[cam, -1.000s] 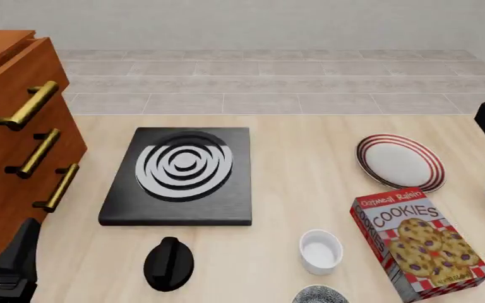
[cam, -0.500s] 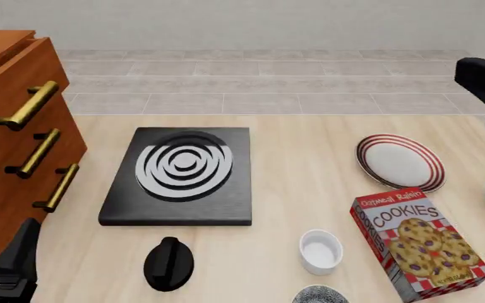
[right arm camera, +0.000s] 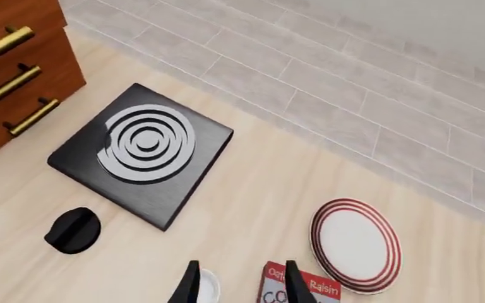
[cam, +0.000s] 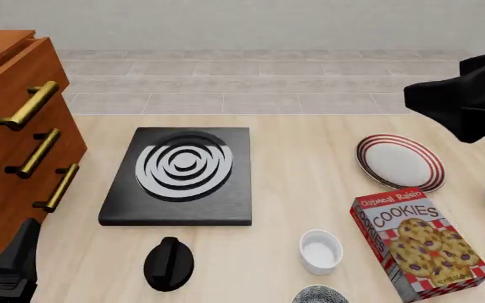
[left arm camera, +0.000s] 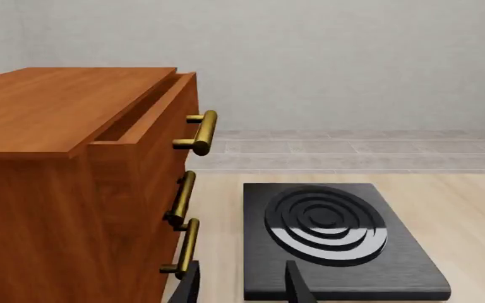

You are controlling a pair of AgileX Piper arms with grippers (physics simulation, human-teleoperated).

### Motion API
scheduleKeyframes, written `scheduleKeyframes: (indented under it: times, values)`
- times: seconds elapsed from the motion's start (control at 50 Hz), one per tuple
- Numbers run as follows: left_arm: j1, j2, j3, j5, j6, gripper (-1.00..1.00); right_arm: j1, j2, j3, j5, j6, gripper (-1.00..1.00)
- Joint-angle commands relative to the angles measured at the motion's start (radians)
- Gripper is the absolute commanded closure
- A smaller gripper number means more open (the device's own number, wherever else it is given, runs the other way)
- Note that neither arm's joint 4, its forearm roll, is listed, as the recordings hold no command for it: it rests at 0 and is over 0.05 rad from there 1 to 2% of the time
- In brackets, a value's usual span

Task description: Pick the akita bowl next to the ramekin and place it on the plate.

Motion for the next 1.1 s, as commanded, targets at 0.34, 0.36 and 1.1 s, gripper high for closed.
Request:
scheduleKeyframes:
  times: [0.34,0.36,1.1]
  values:
    - [0.0,0.0,0.0,0.0,0.0,-1.0,0.088,-0.018,0.13,0.054,0.255,-1.0]
    - [0.0,0.0,0.0,0.0,0.0,-1.0,0.092,-0.021,0.139,0.053,0.256,-1.0]
    - [0.0,0.0,0.0,0.0,0.0,-1.0,0.119,-0.097,0.376,-0.006,0.373,-1.0]
